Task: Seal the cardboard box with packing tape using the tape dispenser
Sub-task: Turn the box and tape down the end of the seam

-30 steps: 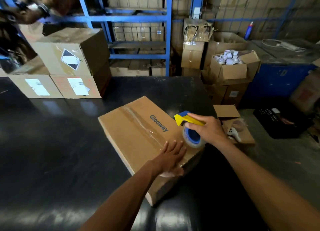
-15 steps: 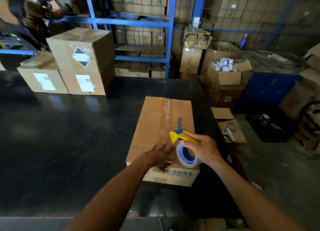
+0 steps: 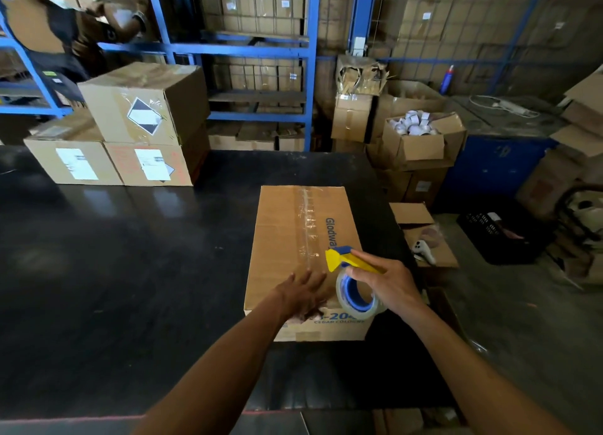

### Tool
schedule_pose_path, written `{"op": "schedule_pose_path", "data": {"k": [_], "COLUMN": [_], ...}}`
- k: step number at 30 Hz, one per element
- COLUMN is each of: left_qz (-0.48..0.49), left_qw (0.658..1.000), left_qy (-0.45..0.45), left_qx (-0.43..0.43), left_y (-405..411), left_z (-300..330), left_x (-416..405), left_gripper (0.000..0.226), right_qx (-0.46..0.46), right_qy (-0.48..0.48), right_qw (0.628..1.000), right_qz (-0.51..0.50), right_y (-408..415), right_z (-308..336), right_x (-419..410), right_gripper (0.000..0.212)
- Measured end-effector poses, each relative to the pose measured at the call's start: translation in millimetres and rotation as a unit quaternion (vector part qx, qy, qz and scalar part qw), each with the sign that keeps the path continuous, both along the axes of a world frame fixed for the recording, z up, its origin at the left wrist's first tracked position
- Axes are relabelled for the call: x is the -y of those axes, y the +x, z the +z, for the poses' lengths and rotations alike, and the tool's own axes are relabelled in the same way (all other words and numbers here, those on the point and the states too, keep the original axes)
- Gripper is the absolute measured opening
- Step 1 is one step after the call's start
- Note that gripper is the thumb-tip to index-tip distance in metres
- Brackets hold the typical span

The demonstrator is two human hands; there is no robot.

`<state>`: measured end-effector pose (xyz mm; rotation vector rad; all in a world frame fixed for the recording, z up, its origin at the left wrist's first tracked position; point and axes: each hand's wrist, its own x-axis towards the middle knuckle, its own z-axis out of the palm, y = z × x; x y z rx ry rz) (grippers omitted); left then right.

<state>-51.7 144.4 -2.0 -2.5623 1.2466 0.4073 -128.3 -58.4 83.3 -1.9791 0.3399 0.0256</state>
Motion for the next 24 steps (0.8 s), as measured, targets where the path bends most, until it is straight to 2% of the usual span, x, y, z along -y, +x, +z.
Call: {"op": "schedule_pose_path", "data": {"k": [4, 6, 7, 8, 10, 12, 13, 15, 16, 18, 21, 24], "left_qz": [0.036, 0.098, 0.161, 0.235, 0.362, 0.444, 0.466, 0.459, 0.442, 0.428, 0.452, 0.487], "left_qw": [0.998, 0.972, 0.927, 0.855, 0.68, 0.527, 0.468, 0.384, 0.357, 0.352, 0.35, 0.303], "left_qy": [-0.034, -0.153, -0.25, -0.351, -0.509, -0.579, -0.593, -0.617, -0.627, -0.635, -0.637, -0.641], "left_qx": [-0.049, -0.15, -0.227, -0.3, -0.384, -0.436, -0.461, -0.511, -0.532, -0.539, -0.517, -0.51], "left_y": [-1.8, -12.0, -16.3, -17.6, -18.5, -13.8, -10.4, -10.0, -13.2, -18.8, -23.5, -23.9], "left_z": [7.0, 22.3, 28.6, 31.4, 37.7, 46.2, 52.6, 72.1, 82.5, 93.3, 96.0, 90.7], "left_x": [-1.9, -4.5, -5.1, -5.9, -7.0, -10.6, -14.4, -22.0, -25.4, -29.1, -34.1, -42.0], "left_gripper": [0.08, 0.07, 0.058, 0.05, 0.061, 0.075, 0.077, 0.077, 0.075, 0.067, 0.047, 0.015], "right_qx": [0.002, 0.011, 0.017, 0.026, 0.056, 0.103, 0.123, 0.162, 0.181, 0.196, 0.196, 0.234], "right_qy": [0.015, 0.028, 0.037, 0.045, 0.056, 0.063, 0.059, -0.007, -0.07, -0.175, -0.186, -0.173], "right_qw": [1.0, 0.999, 0.998, 0.997, 0.994, 0.989, 0.987, 0.981, 0.974, 0.954, 0.95, 0.941], "right_qz": [0.01, 0.026, 0.038, 0.05, 0.071, 0.082, 0.087, 0.104, 0.118, 0.143, 0.155, 0.173], "right_y": [0.6, -1.3, -3.8, -6.4, -11.9, -14.7, -15.5, -14.4, -12.8, -9.0, -6.8, -7.9], "right_z": [3.3, 4.5, 5.3, 5.9, 8.5, 9.2, 9.8, 7.8, 4.9, -3.5, -12.7, -12.1], "right_x": [5.8, 6.0, 5.4, 4.9, 3.6, 2.2, 0.1, -4.9, -7.3, -12.7, -19.5, -29.8], "right_gripper": [0.046, 0.048, 0.049, 0.049, 0.049, 0.048, 0.048, 0.049, 0.05, 0.053, 0.054, 0.054]}}
